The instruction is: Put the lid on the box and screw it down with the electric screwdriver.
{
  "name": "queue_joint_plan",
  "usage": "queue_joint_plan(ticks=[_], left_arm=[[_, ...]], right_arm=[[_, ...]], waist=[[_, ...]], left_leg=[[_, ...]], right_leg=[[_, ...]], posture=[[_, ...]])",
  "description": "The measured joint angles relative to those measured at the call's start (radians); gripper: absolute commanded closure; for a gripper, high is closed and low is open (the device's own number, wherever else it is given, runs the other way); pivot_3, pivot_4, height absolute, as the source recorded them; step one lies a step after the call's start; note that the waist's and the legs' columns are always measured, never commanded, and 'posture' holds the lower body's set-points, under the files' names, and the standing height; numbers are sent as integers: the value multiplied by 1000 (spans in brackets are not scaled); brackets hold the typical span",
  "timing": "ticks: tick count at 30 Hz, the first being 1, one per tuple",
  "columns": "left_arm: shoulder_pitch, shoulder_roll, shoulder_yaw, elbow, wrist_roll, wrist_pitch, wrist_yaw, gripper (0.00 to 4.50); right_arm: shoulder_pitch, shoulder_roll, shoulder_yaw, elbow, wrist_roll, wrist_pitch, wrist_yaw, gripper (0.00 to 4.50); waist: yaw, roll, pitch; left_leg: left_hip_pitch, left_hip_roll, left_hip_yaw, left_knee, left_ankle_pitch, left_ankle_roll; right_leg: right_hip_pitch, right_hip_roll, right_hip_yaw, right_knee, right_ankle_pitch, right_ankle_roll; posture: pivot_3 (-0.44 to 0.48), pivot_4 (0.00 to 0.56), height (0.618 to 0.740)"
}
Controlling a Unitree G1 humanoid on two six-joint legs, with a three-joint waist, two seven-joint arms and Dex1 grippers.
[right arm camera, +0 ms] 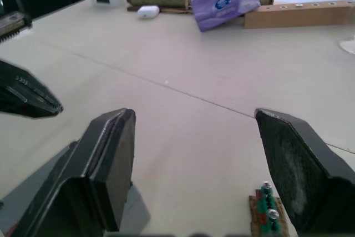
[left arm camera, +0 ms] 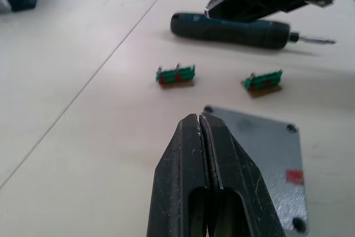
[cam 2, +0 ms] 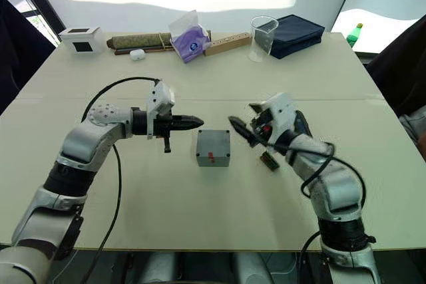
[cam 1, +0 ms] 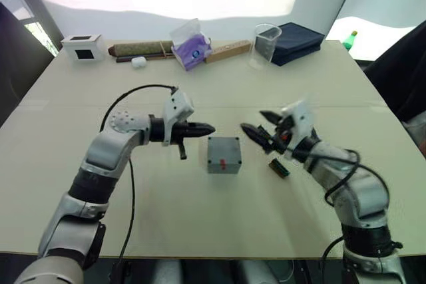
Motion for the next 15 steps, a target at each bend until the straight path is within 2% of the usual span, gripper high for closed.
queue_joint_plan(ticks=[1,3,9,11,15], left_arm=[[-11,3,12,1,-22,11,-25,4500],[-33,16,15,10,-33,13,-59,4500],[-44,18,-30,9,-42,32,-136,4500],[-54,17,-49,-21,-50,47,-158,4500],[-68,19,-105,-48,-29,-24,-235,4500]], right_arm=[[-19,-34,-30,-2,18,45,-6,225],[-40,-113,-48,3,28,114,-8,47],[-109,-328,-71,110,71,410,15,47],[-104,-437,-53,182,93,515,69,47],[-78,-612,46,363,80,489,214,47]], waist=[[-2,0,0],[-4,0,0],[-4,2,0],[2,2,0],[1,2,0]], left_leg=[[0,0,0,-1,0,0],[1,0,0,-2,-2,4],[0,0,0,-2,-3,6],[0,0,0,-1,-3,6],[0,-1,1,0,-3,6]], right_leg=[[0,0,0,0,0,0],[-1,1,0,0,0,0],[-1,1,1,-1,0,0],[-1,0,1,-2,0,0],[0,0,1,-3,0,0]], posture=[[0,150,740],[0,150,740],[0,150,740],[0,150,740],[0,150,740]])
